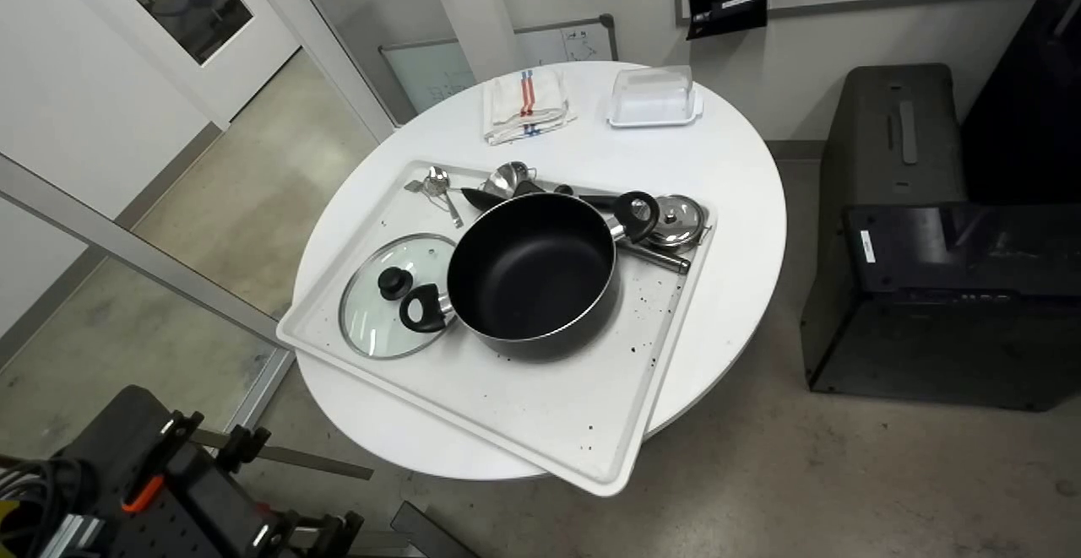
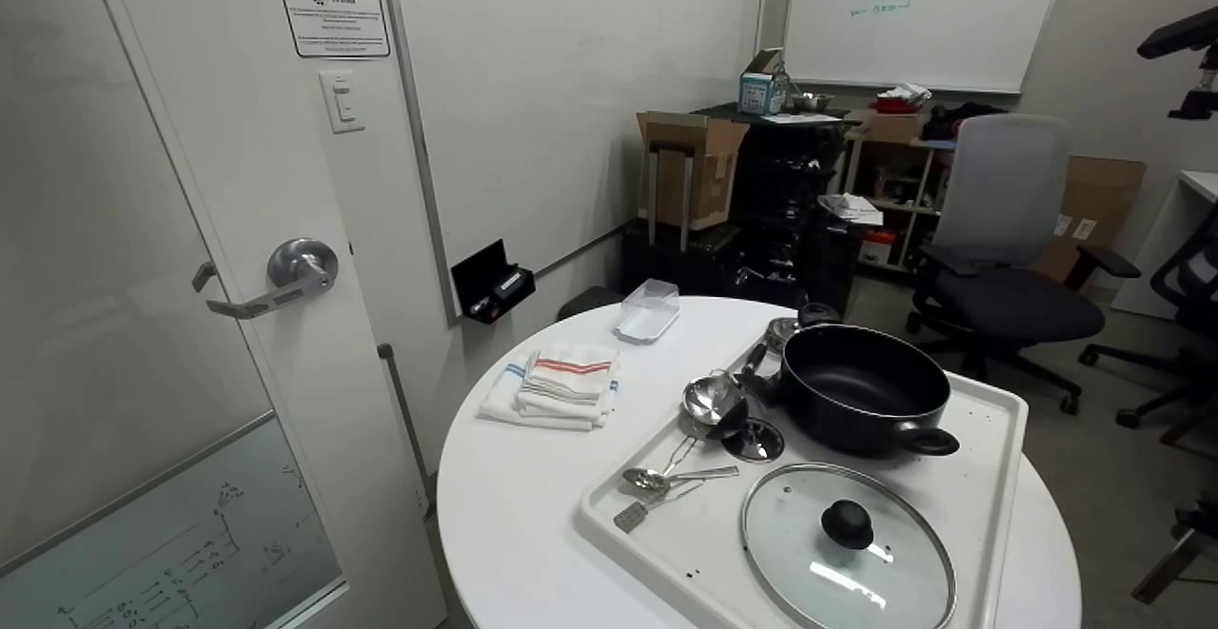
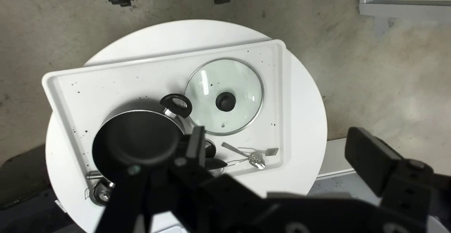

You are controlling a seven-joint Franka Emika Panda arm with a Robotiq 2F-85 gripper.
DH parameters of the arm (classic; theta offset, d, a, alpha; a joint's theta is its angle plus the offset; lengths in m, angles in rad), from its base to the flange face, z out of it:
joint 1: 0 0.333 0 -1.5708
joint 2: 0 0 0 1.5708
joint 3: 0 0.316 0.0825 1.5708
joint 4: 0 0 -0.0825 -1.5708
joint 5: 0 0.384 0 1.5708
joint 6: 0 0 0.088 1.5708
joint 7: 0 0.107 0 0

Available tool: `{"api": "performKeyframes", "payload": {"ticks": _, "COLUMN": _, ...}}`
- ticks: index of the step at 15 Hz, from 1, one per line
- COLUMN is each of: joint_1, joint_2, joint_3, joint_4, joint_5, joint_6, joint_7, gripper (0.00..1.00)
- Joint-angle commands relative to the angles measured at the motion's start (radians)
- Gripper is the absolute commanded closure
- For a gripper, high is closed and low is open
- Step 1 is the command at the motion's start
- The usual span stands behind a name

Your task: Put the lid on the pot

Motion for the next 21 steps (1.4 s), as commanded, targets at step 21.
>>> {"api": "performKeyframes", "payload": {"ticks": 21, "joint_1": 0.063, "joint_2": 0.758, "joint_3": 0.197, "joint_4": -0.034, "joint_5": -0.033, "joint_6": 0.776, "joint_7": 0.182, "gripper": 0.00}}
